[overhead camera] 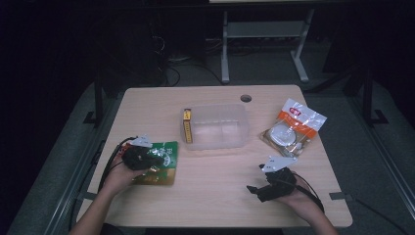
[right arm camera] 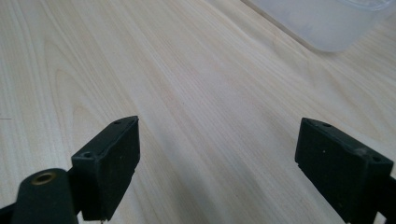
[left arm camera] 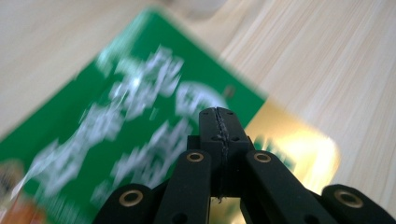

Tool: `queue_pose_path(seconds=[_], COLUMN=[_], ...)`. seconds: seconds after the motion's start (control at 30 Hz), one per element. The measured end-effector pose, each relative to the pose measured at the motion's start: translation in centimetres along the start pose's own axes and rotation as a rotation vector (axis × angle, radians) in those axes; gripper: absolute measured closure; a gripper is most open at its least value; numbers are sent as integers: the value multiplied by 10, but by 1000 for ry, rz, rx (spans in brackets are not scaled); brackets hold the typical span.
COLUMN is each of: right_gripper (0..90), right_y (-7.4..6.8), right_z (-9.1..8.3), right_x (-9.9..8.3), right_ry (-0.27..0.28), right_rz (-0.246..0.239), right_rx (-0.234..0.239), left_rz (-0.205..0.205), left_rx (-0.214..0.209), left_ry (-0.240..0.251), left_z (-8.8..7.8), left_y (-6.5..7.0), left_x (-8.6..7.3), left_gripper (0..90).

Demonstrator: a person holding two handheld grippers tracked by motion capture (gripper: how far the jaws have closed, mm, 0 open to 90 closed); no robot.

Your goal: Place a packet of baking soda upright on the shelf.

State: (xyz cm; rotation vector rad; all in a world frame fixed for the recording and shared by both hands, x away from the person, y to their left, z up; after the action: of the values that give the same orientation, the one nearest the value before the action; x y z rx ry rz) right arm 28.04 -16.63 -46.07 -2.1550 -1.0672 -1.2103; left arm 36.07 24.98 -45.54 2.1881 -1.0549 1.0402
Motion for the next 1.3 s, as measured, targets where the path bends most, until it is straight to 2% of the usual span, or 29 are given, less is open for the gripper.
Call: queue_pose_path(seconds=[0.07,0.13,0.2,0.23,0.4,0.47,0.5,0.57,0.63,0.67,0.77,0.87,1.0,1.3], right_gripper=[137,137,137,137,137,137,137,137,137,137,137,137,137,137], right_y=[0,0,0,0,0,0,0,-1,0,0,0,0,0,0], right_z=[0,0,0,0,0,0,0,0,0,0,0,0,-1,-1], right_x=[0,0,0,0,0,0,0,0,0,0,0,0,0,1], right_ry=[2,3,1,1,4,2,1,1,0,1,1,1,5,6], right_rz=[1,1,1,1,1,0,-2,-1,-2,-1,1,-2,2,0], right_rx=[0,1,1,1,2,4,4,5,4,3,3,4,0,-2], left_rz=[26,22,41,39,39,48,32,47,37,28,32,52,48,100], left_rx=[3,-10,-5,-7,-5,-14,-14,-17,-27,-33,-73,-99,-143,-226], left_ry=[-12,-22,-62,-66,-60,-63,-51,-61,-59,-57,-66,-85,-71,-82], left_z=[10,18,26,29,32,33,35,36,37,37,38,38,42,59], left_y=[3,4,5,5,6,6,7,8,8,9,13,20,33,64], left_x=[5,6,4,3,2,2,3,4,4,4,4,5,4,12], left_gripper=[900,899,899,899,899,899,899,899,900,900,900,900,900,900])
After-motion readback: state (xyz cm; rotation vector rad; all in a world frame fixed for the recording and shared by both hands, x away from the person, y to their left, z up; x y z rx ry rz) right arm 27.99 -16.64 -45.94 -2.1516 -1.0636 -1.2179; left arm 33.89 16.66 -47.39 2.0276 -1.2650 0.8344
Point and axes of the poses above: each handheld gripper's, and its own axes: z roughly forward along the jaws, x roughly out of its top, y roughly to its right, the point moved 2 cm from there along z, roughly forward along the jaws, and after that the axes turned 13 degrees about y, right-handed, at the moved point
